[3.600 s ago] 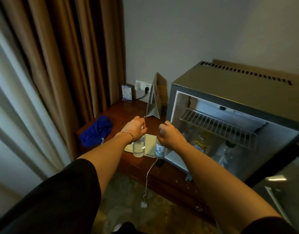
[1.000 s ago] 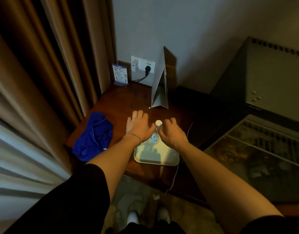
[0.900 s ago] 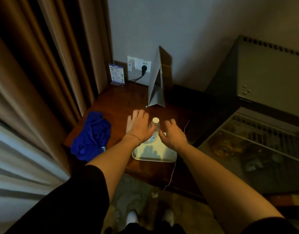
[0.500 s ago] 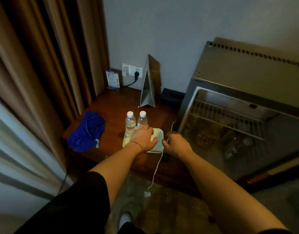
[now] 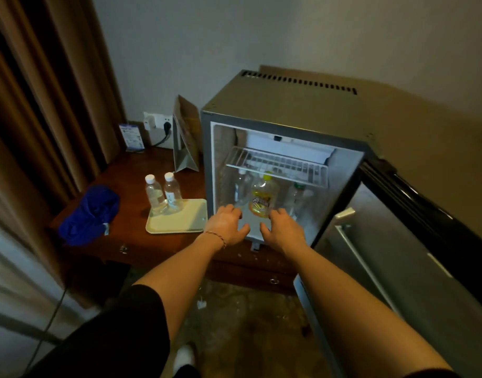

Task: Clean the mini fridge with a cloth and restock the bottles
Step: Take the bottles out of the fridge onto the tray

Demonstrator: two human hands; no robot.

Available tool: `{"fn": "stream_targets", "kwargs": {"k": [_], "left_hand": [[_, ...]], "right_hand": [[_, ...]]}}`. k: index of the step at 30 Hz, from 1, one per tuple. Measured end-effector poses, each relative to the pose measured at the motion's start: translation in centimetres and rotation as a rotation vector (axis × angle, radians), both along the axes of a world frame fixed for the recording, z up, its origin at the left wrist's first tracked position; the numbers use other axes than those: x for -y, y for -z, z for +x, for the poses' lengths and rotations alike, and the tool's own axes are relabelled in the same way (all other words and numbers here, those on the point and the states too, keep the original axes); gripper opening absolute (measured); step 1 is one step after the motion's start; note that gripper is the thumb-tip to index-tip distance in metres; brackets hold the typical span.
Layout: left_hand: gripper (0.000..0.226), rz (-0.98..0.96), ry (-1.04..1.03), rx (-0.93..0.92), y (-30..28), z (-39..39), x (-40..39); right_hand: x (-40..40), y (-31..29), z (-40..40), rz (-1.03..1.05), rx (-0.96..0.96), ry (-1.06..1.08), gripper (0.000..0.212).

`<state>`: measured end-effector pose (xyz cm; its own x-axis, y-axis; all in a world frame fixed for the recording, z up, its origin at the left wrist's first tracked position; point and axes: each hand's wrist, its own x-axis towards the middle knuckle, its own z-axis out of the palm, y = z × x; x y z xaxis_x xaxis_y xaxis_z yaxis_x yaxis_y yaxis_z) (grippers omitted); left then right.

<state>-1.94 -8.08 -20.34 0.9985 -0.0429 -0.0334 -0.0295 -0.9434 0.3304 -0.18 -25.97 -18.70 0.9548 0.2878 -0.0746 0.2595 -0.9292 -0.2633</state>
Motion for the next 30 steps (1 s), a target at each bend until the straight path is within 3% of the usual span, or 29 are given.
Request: {"fn": "stream_targets", "kwargs": {"k": [12,17,30], "left_hand": [[0.055,0.101,0.093,-0.049,-1.9,6.0,2.5],[0.068,0.027,0.197,-0.030,-0.8,9.7,2.5],[0.083,-0.062,0.230,0.011,1.3,14.3,3.7]], "right_hand": [[2.4,-0.3,2.4,-0.001,-0.030,0.204,0.047],[2.6,-0.7,5.4,0.046,-0.013,0.359,0.052],[2.9,2.2,10.4,0.121,-0.034,0.359,0.063]]}}
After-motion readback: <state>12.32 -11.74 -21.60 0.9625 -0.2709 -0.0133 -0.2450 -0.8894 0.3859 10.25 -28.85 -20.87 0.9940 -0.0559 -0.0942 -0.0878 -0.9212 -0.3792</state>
